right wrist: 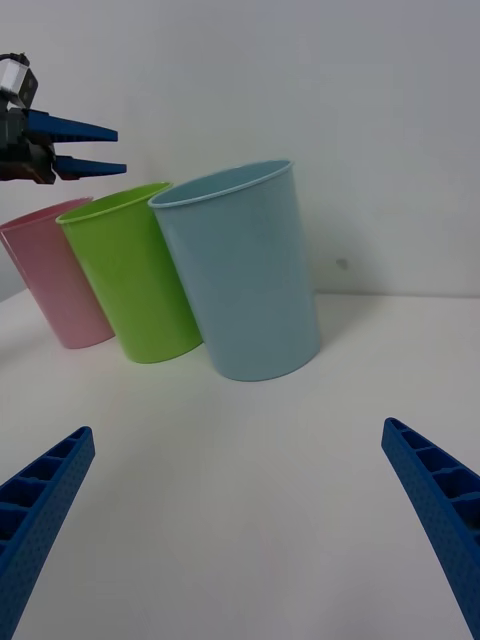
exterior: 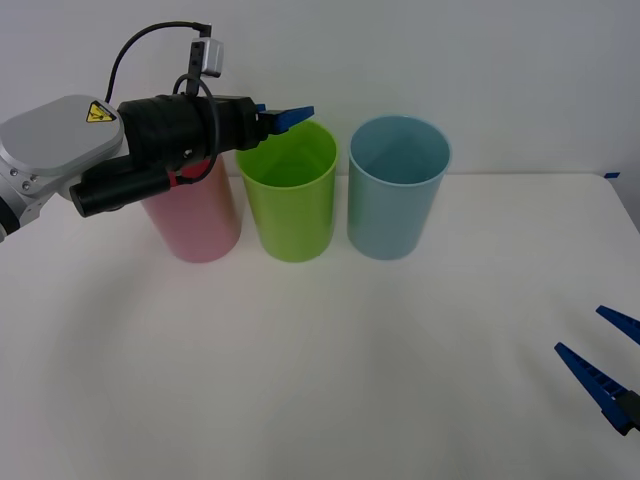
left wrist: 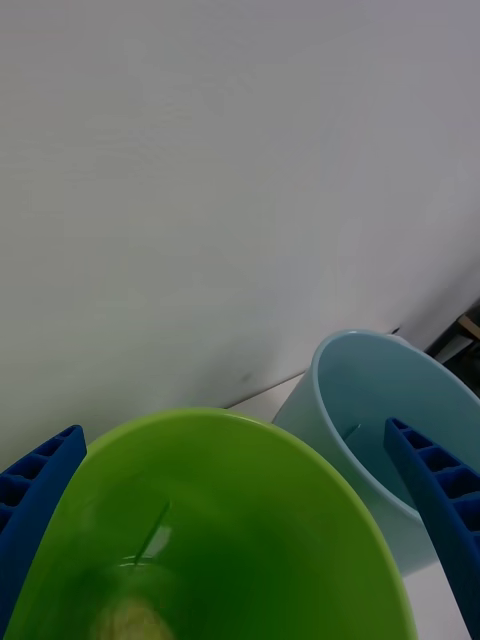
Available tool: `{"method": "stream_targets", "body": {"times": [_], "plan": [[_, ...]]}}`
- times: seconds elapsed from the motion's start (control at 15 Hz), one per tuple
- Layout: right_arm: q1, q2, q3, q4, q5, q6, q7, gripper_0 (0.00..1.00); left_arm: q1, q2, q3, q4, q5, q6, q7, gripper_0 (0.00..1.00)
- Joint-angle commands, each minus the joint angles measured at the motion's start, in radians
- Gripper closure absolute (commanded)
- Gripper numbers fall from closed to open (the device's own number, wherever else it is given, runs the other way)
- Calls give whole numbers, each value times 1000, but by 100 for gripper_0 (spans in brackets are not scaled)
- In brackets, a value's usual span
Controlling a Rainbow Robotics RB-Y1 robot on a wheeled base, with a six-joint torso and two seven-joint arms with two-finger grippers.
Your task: Put cans in the blue bin and PET bottles in the pink bin and trash in the green bin.
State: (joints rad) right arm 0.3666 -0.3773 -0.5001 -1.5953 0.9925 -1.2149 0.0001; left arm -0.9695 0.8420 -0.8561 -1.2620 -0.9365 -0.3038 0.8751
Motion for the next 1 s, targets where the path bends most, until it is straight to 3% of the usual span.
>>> {"method": "stream_targets", "body": {"times": [0.07, 0.47, 0.8, 1.0], "plan": [[0, 0, 0, 0, 0, 0, 0, 0, -2, 0, 0, 0, 18, 0, -4, 0], [0, 0, 0, 0, 0, 0, 0, 0, -5, 2, 31, -30, 25, 26, -42, 0], [0, 0, 0, 0, 0, 0, 0, 0, 0, 32, 101, -80, 211, 26, -225, 0], [0, 0, 0, 0, 0, 0, 0, 0, 83, 42, 216, -155, 174, 11, -242, 0]]}}
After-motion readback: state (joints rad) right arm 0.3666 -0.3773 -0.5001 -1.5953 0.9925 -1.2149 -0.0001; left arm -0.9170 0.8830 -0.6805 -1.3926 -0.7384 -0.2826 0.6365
